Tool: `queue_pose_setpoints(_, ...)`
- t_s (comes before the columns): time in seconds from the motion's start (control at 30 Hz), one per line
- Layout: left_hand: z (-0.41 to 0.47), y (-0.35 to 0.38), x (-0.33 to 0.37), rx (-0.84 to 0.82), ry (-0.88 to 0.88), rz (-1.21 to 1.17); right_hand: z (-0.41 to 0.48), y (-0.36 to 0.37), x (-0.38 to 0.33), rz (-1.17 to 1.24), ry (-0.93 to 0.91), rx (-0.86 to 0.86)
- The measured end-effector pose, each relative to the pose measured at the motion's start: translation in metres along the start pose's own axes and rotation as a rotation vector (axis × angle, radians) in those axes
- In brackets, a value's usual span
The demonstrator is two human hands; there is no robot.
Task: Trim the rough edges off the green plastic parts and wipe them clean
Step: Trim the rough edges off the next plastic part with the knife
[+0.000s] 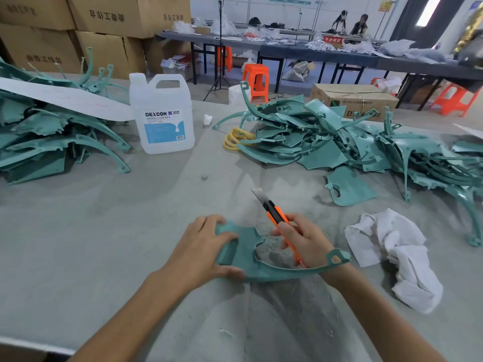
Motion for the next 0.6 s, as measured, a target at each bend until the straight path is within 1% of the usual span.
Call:
queue_pose_setpoints(0.07,-0.008,-0.001,0.012,0.01,-0.025,0.053,-0.001,0.008,-0.006,0.111,0.071,-0.072)
queue_pose_setpoints(0.13,-0.018,0.007,0.027,-0.026,-0.074,0.007,-0.003,0.013,-0.01,0.16,0.098,-0.128)
queue_pose_setpoints(0.2,-0.023,0.018,0.043,-0.115,-0.136,0.001,-0.008,0.017,-0.011,0.154,0.094,-0.154)
queue_pose_setpoints(0.27,-0.023,0.028,0.052,-0.194,-0.176,0.049,-0.016,0.021,-0.01,0.13,0.086,-0.196)
queue_pose_setpoints(0.37,-0.02,0.032,0.044,-0.153,-0.166,0.096,-0.027,0.018,-0.003,0.079,0.062,-0.225)
queue_pose_setpoints(0.4,-0.02,0.031,0.04,-0.137,-0.14,0.088,-0.029,0.012,0.0,0.026,0.047,-0.188)
queue_pose_setpoints(0.43,-0.022,0.031,0.035,-0.123,-0.121,0.063,-0.03,0.004,0.003,-0.089,0.018,-0.128)
queue_pose_setpoints(0.5,-0.025,0.027,0.03,-0.062,-0.116,-0.016,-0.031,-0.012,0.009,-0.431,-0.053,-0.03)
queue_pose_setpoints(0.53,-0.027,0.025,0.03,-0.013,-0.115,-0.042,-0.032,-0.017,0.012,-0.56,-0.075,-0.024)
queue_pose_setpoints(0.6,-0.029,0.025,0.03,0.062,-0.105,-0.056,-0.035,-0.019,0.015,-0.704,-0.103,-0.052)
Point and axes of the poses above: each hand's wrist, its own z-axis towards the middle knuckle, its own y-axis out of the palm, x = y × z, the point moved 3 cm from there along z, towards the middle knuckle, and after that the axes turned 6 degrees about y, right-handed, at the moved point
